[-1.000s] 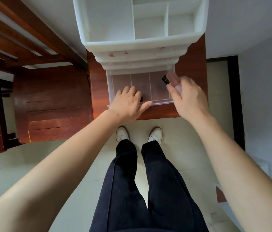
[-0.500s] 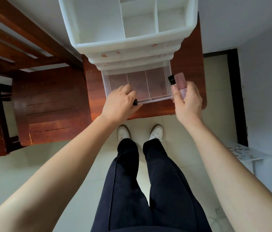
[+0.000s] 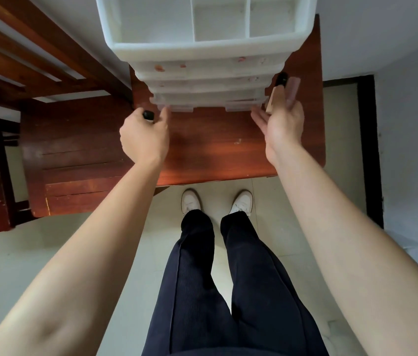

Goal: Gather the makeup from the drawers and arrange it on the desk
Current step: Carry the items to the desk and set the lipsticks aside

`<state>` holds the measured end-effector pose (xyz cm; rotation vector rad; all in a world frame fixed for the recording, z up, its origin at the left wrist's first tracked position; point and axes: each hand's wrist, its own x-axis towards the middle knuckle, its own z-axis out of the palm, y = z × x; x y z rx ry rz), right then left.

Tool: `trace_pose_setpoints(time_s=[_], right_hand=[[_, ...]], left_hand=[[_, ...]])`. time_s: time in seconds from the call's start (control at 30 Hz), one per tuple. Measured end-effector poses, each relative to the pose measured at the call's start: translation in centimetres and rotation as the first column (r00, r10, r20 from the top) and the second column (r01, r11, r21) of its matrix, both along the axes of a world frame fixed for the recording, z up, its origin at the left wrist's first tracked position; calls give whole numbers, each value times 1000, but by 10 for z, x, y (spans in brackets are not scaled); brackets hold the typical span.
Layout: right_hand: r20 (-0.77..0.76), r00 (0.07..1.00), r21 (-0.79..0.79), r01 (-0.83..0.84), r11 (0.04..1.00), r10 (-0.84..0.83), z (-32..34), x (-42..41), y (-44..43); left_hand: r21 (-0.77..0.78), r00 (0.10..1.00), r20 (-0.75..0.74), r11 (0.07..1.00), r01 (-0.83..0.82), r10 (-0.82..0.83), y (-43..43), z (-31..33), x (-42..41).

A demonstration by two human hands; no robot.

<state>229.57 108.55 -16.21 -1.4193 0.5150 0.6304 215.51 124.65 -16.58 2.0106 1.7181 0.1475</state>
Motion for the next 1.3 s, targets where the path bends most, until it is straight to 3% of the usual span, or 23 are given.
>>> trace_pose_setpoints(time_s=[0.23, 0.43, 0.63, 0.73, 0.87, 1.0, 1.1, 1.3], right_hand=[[-60, 996, 47, 67, 997, -64, 8, 18, 16], [-203, 979, -35, 27, 999, -34, 24, -12, -8], [-137, 923, -136, -377, 916, 359, 90, -83, -2], [50, 782, -164, -607, 778, 621, 145, -112, 32], [380, 481, -216, -785, 581, 790, 235, -151, 104], [642, 154, -304, -848, 433, 751, 323, -233, 150], [725, -80, -391, -866, 313, 684, 367, -332, 157], [803, -352, -406, -914, 8, 482, 412, -612, 106]], left_hand=[[-54, 999, 32, 999, -4, 6, 19, -4, 17], [-52, 996, 34, 996, 78, -77, -3, 33, -6], [118, 996, 33, 990, 73, -77, -2, 126, -58], [260, 997, 68, 966, 9, -27, 12, 190, -102], [436, 989, 132, 893, -112, 59, 27, 287, -187], [547, 939, 241, 765, -341, 246, 19, 372, -306], [621, 898, 255, 652, -436, 358, -17, 410, -420], [720, 749, 226, 411, -559, 623, -158, 450, -679]])
